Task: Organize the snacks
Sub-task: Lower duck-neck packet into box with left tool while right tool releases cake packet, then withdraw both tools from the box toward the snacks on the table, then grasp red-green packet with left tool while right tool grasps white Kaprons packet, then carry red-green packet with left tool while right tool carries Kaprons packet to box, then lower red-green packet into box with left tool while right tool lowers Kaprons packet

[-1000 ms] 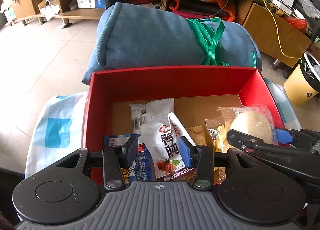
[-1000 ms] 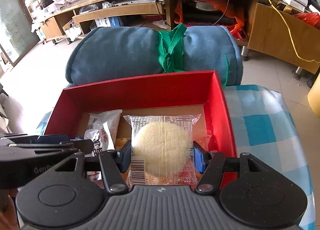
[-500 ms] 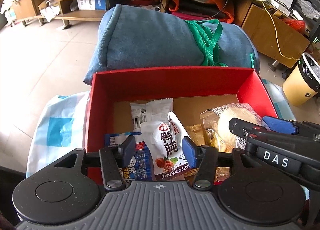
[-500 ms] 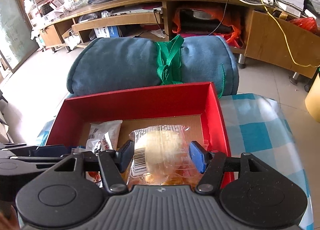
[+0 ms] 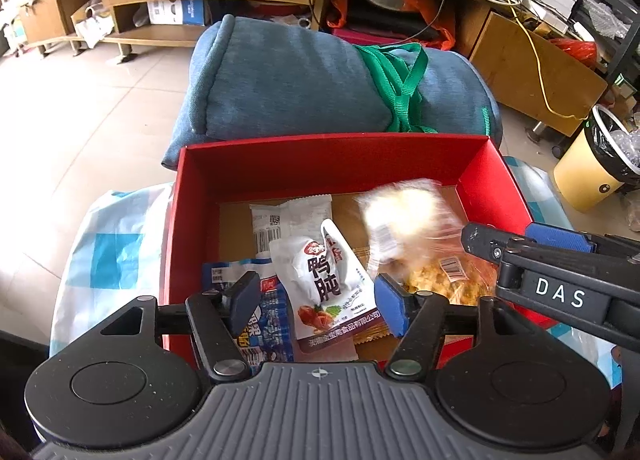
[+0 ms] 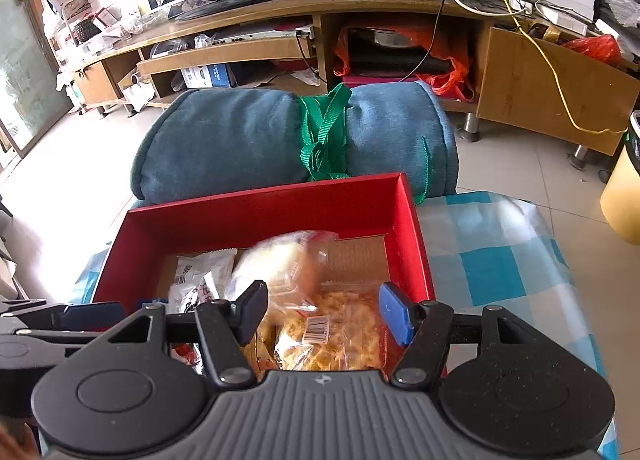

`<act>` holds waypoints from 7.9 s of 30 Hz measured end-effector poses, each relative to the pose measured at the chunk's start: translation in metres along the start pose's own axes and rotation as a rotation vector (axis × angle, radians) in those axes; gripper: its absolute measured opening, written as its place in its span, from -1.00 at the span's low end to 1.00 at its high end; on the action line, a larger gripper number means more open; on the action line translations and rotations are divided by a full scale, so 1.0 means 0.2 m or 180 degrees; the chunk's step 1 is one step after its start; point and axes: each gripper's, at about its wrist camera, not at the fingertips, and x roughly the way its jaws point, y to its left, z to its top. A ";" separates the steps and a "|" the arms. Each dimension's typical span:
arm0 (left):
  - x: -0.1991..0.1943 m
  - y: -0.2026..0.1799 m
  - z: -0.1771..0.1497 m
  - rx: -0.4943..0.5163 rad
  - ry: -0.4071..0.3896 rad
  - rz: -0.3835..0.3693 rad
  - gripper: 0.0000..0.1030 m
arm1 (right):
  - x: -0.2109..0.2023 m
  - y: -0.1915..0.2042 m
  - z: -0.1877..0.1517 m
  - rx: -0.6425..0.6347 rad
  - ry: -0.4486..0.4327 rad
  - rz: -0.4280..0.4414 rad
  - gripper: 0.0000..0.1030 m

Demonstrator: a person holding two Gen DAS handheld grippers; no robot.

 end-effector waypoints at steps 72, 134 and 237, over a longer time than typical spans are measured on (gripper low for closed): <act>-0.07 -0.33 -0.86 0.0359 0.0720 -0.0465 0.34 | -0.42 -0.17 -0.74 0.0073 0.0651 -0.0016 0.24; -0.31 0.01 -0.78 0.0104 0.0404 -0.0409 0.04 | -0.51 0.07 -0.83 -0.0243 0.0407 0.0003 0.02; 0.04 -0.01 0.07 -0.0038 -0.0078 -0.0007 0.04 | 0.10 0.04 0.00 -0.0135 0.0170 0.0012 0.02</act>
